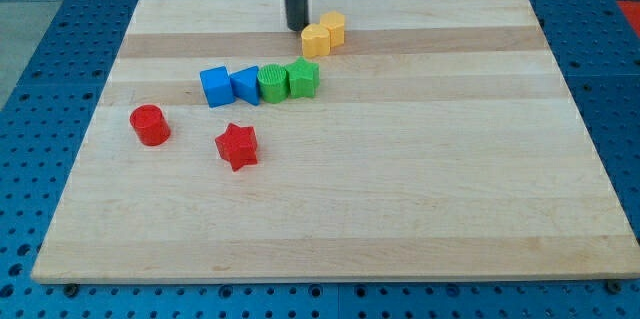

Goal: Push the yellow hexagon into the yellow heart

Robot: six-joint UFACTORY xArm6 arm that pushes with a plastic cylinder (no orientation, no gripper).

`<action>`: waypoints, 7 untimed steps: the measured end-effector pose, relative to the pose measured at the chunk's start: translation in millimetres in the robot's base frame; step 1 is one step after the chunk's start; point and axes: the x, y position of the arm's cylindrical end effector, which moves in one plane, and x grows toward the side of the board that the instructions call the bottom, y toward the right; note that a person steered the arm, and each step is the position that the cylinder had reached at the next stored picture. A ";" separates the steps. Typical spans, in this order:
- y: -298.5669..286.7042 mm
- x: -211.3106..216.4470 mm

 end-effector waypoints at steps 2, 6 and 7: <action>-9.2 14.6; 67.4 35.8; 125.5 35.8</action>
